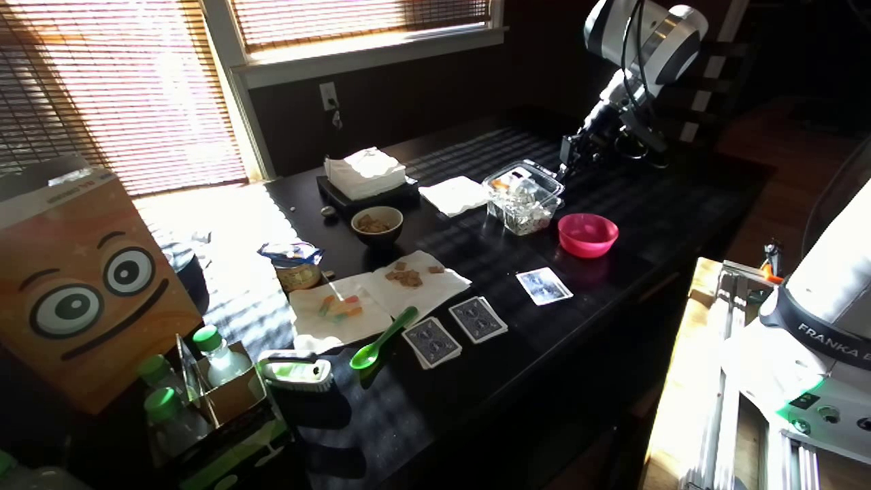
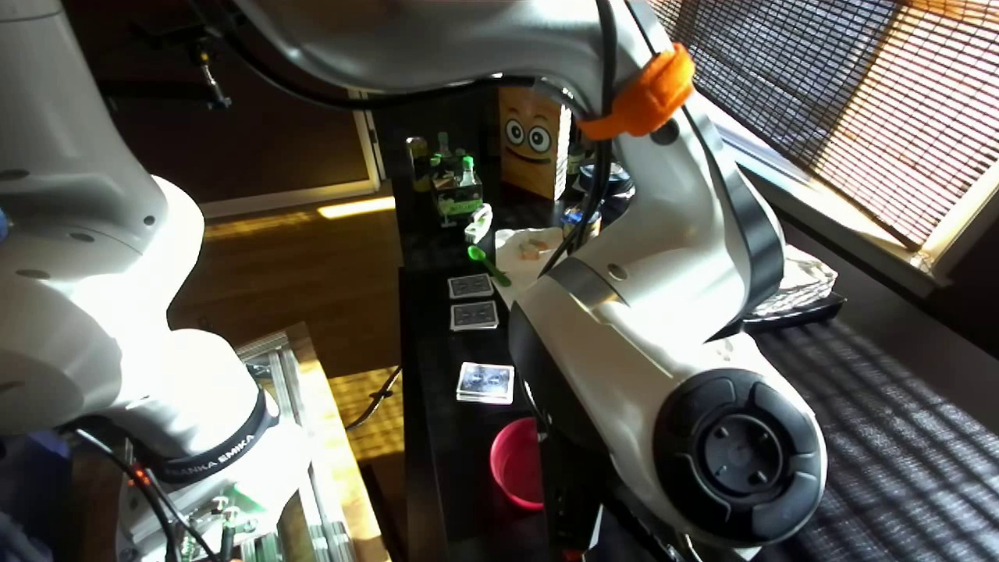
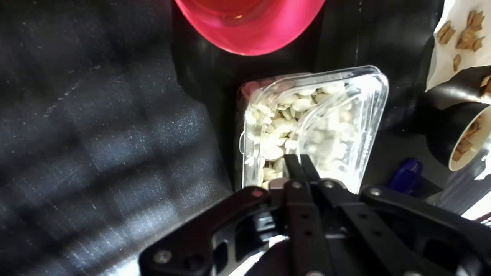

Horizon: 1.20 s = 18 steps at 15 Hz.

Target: Put the transparent lid on the transparent bowl

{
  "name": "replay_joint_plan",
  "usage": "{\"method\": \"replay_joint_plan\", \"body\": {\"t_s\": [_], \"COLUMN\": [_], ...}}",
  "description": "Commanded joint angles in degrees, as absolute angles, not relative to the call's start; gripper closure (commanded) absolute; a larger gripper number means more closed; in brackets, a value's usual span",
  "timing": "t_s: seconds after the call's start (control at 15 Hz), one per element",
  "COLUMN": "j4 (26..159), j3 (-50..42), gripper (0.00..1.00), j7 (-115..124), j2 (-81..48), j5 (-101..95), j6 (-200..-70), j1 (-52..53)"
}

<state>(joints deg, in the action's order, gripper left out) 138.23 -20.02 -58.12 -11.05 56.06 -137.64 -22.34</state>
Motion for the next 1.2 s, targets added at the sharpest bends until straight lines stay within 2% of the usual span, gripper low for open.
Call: {"method": "replay_joint_plan", "body": {"t_s": [0.0, 0.53, 0.67, 1.13], "j4": [138.3, 138.4, 138.5, 139.5], "j3": [-19.4, -18.5, -18.3, -17.6], "gripper": [1.0, 1.0, 0.72, 0.25], "j7": [-54.7, -51.3, -50.7, -48.6], "j2": [-11.2, -11.4, -11.4, -11.0], "j5": [53.2, 53.2, 53.4, 52.1], "j6": [-138.1, -139.2, -140.5, -145.7], "j1": [-22.0, -21.7, -21.5, -20.7]}}
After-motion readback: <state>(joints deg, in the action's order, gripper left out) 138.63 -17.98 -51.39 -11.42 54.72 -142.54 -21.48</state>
